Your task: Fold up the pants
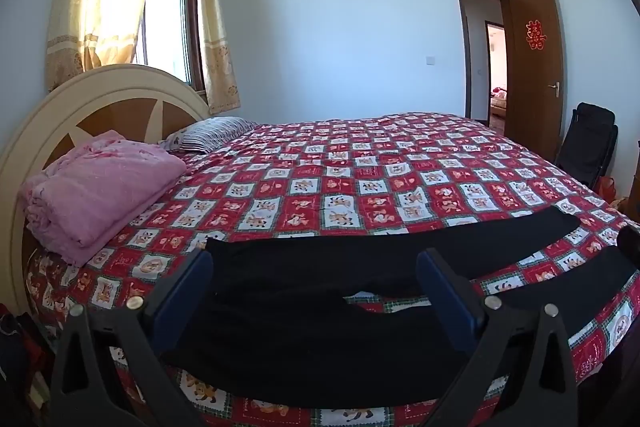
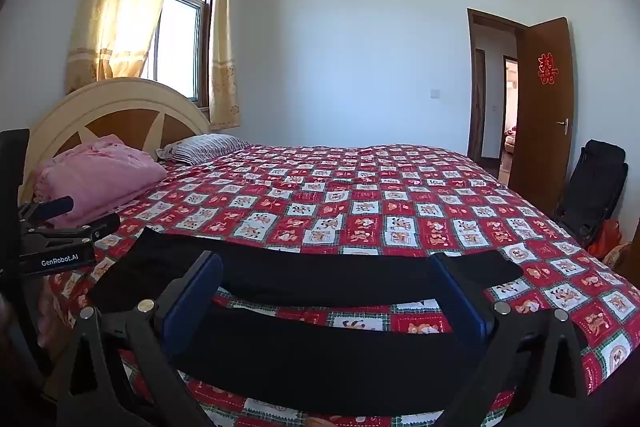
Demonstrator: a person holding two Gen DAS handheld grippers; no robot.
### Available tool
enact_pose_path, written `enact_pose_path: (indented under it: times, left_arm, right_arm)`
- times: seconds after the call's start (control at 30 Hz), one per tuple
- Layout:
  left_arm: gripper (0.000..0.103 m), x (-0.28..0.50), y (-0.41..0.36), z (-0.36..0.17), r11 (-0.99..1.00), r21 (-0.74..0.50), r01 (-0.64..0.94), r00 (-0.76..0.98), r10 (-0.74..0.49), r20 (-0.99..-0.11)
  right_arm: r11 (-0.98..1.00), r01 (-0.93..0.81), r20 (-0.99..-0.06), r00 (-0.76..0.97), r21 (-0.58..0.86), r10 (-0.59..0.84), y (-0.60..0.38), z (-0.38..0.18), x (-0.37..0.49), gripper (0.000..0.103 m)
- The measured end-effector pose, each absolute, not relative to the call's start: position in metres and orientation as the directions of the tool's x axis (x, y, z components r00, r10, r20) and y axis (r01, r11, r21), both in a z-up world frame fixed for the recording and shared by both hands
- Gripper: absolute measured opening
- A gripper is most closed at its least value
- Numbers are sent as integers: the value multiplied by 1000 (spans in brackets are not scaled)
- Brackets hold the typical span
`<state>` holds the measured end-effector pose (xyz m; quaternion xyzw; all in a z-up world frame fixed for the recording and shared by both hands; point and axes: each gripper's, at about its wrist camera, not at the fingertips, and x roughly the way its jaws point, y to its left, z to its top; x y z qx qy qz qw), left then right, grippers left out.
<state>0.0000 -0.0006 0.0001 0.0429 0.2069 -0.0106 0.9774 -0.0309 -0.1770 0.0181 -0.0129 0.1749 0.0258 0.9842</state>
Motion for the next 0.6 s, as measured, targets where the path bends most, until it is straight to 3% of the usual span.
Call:
enact_pose_path:
  times: [0.6]
  left_arm:
    - [103,2,1,-6,996,83,30,916,6,-402]
  right_arm:
    - [999,-43,-351,936,-17,34,-181,11,-27,102]
